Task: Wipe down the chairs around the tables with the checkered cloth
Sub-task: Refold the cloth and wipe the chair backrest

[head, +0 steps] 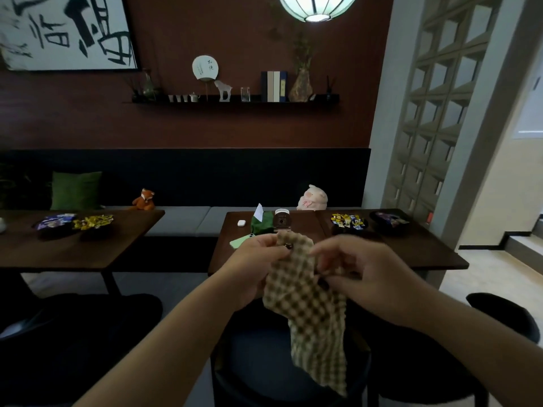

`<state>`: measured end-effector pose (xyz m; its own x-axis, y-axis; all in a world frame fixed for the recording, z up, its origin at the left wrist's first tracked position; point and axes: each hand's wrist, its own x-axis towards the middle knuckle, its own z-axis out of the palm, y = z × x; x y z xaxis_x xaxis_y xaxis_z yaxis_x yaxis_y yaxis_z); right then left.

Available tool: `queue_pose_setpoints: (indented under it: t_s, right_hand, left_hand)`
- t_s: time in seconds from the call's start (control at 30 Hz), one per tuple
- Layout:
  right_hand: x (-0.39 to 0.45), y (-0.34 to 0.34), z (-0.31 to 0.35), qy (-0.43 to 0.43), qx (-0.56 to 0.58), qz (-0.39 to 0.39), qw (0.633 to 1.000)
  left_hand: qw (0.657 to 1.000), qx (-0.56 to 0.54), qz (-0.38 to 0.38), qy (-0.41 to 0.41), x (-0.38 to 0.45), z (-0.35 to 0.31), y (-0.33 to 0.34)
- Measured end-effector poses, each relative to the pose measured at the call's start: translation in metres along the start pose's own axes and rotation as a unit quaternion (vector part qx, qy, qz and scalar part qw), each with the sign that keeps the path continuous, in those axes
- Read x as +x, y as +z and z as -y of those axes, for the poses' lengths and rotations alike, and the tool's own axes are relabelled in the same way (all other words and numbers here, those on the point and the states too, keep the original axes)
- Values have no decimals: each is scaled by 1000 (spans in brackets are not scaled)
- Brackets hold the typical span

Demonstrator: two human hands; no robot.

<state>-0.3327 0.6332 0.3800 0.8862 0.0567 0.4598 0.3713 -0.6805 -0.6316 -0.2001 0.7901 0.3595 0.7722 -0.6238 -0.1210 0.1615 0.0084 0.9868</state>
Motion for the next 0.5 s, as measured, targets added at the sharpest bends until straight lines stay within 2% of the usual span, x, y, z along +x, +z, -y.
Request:
queue_pose_setpoints:
  t_s: [0.1, 0.2, 0.33, 0.5]
  right_hand:
    - [14, -6, 10, -5, 11, -28, 1000]
    - [27, -7, 19, -11, 0, -28, 1000]
    - [39, -7, 23, -9, -13, -17, 1000]
    - [47, -3, 19, 5, -59, -14, 998]
  left_hand:
    - [995, 65, 62, 30, -10, -7, -1]
    - [988, 120, 90, 31, -16, -14, 2]
    - [985, 125, 122, 4, -20, -19, 0]
    - [982, 80, 173, 2, -26, -28, -7]
